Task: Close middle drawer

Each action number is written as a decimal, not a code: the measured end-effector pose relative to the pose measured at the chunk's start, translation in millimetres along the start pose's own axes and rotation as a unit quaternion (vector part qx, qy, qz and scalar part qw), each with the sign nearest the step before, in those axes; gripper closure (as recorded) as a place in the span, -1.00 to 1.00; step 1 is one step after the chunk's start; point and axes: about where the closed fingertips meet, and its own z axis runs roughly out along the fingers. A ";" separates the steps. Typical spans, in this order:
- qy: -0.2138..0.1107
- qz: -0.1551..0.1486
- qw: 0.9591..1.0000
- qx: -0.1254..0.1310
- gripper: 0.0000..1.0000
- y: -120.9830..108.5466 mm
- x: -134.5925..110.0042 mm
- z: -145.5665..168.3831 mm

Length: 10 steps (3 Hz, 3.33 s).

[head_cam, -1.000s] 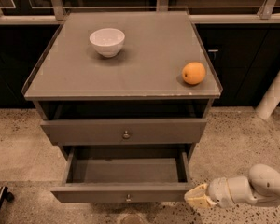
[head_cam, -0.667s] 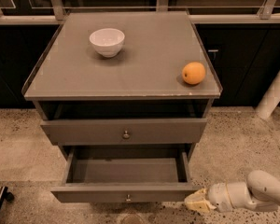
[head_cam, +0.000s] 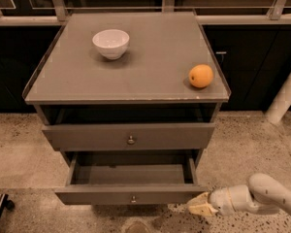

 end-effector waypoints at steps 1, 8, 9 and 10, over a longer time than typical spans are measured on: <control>0.010 -0.031 0.999 0.000 1.00 -20.0 -33.5 13.3; 0.045 -0.055 0.976 0.205 1.00 -62.8 -75.5 9.0; 0.044 -0.043 0.971 0.231 1.00 -63.6 -62.4 9.9; 0.042 -0.043 0.967 0.248 1.00 -72.2 -61.2 12.2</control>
Offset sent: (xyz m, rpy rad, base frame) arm 0.1319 0.0521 0.0473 -0.1078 -0.1930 0.0945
